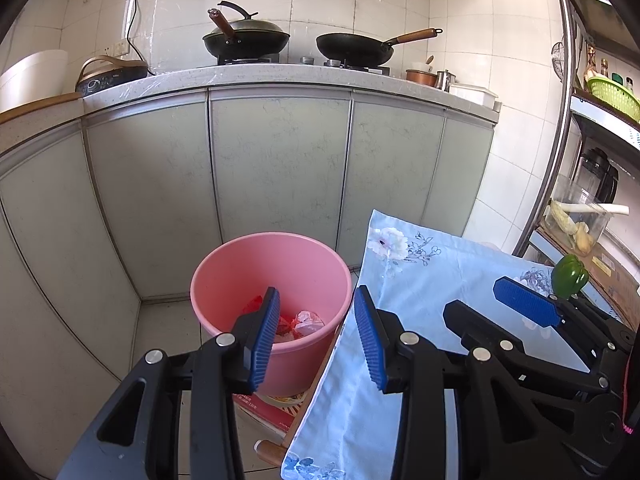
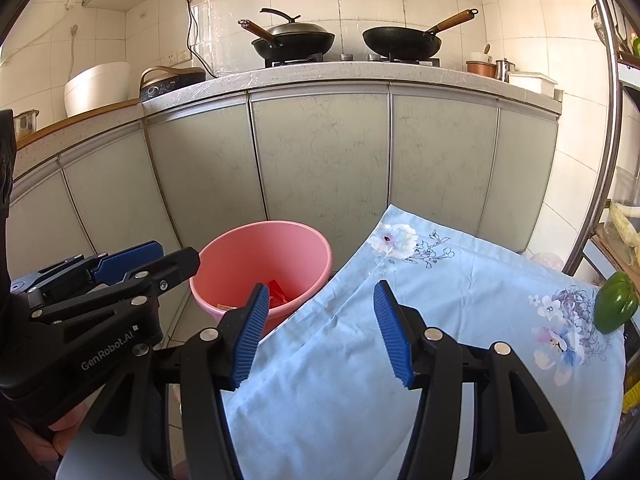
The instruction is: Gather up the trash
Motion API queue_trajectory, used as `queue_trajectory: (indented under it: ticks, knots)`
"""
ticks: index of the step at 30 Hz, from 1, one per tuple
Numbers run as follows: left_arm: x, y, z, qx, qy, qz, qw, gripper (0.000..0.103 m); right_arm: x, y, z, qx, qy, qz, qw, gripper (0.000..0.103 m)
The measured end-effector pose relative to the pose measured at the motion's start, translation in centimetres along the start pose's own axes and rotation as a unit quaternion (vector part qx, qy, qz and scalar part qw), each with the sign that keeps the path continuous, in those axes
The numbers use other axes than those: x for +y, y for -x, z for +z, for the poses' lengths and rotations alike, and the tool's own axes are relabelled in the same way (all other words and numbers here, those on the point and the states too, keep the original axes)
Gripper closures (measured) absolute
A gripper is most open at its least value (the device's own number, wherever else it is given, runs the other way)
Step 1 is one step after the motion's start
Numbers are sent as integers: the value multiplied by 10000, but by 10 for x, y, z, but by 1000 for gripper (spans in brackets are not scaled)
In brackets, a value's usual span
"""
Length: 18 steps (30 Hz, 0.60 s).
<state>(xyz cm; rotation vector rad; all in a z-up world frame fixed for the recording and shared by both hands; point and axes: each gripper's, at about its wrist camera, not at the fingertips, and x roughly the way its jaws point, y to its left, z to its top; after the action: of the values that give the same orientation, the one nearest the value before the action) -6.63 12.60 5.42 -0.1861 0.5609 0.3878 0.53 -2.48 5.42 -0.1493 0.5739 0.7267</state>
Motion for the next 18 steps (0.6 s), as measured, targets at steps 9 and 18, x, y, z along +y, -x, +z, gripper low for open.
queue_trajectory:
  ticks: [9, 18]
  knots:
    - [0, -2, -1, 16, 11, 2, 10000, 64, 0, -3, -2, 25, 1, -8, 10000, 48]
    - [1, -5, -2, 39, 7, 4, 10000, 64, -1, -6, -3, 54, 0, -8, 10000, 48]
